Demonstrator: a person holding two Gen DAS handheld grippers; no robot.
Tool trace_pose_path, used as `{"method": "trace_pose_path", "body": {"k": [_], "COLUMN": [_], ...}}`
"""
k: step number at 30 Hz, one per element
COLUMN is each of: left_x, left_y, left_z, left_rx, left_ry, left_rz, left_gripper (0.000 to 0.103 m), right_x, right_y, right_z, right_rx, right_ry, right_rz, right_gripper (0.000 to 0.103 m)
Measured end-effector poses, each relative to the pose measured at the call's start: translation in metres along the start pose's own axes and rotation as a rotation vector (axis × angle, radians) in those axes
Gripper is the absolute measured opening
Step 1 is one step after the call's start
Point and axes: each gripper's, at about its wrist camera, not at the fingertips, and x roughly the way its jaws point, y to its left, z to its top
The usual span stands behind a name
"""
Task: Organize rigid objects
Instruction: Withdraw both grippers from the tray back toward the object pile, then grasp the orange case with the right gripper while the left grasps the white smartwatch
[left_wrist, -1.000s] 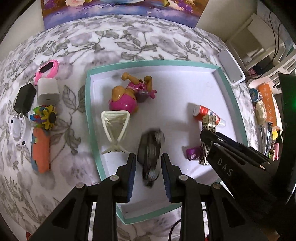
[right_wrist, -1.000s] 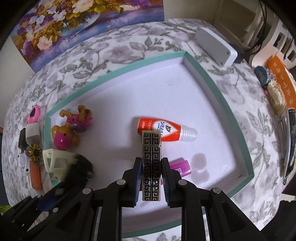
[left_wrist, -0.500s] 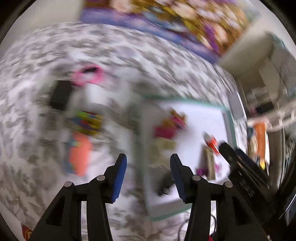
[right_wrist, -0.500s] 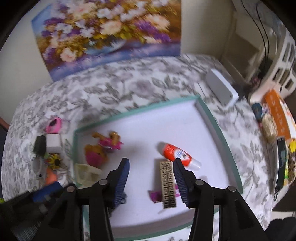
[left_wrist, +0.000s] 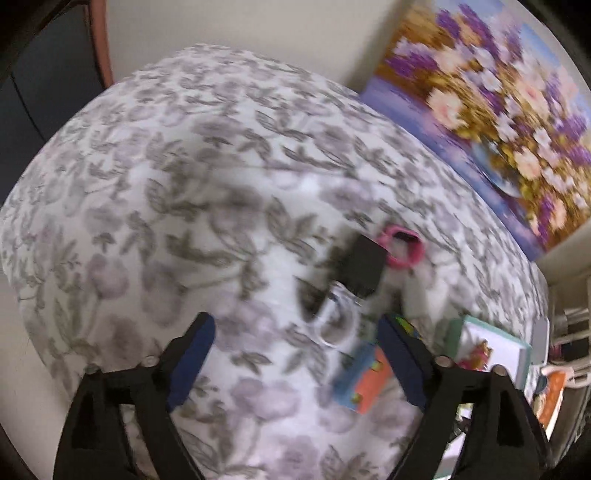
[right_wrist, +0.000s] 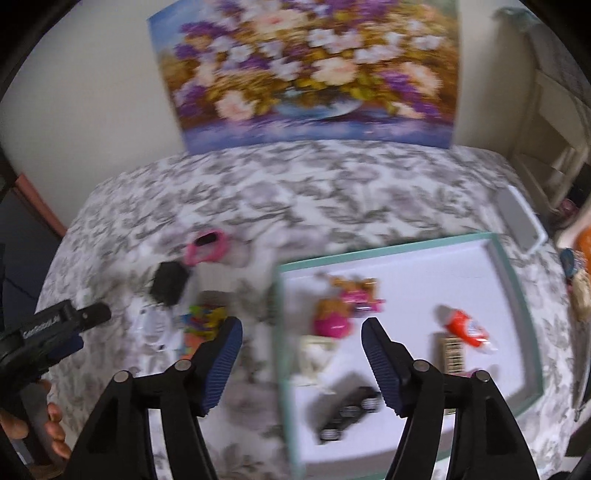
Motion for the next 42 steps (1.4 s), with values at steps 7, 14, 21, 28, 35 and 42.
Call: {"method": "trace_pose_path", "body": {"k": [7, 14, 21, 28, 35, 42], "left_x": [0.018, 0.048, 0.067, 0.07, 0.08, 0.093], "left_y": [0.019, 0.015, 0.011, 0.002, -0.025, -0.048], "left_z": [0.008, 0.009, 0.008, 0.012, 0.007, -0.003], "left_rx": [-0.028, -0.014, 0.003, 0.042, 0.132, 0.237], "left_ry": [0.007, 0.078, 0.141, 0.14, 0.165, 0.174], "left_rz": [0.03, 0.017, 0.018, 0.001, -0.052, -0.009], "left_gripper": [0.093, 0.093, 0.093, 0.093, 0.093, 0.093], "right_x": [0.036, 0.08, 0.102, 0.118, 0.116, 0.117], "right_y": [0.059, 0.087, 0.091, 0.105, 0.099, 0.079], "right_z": [-0.015, -0.034, -0.038, -0.035, -0.036, -0.033], "right_rx": [-0.099, -0.134, -0.103, -0.126, -0.142, -0.108], "right_ry": [0.092, 0.202, 0.23, 0.242, 0.226, 0.248], "right_rz": [0.026, 0.041, 0.055, 0.043, -0.004, -0.004], "right_gripper": [0.071, 0.071, 0.071, 0.071, 0.065, 0.052]}}
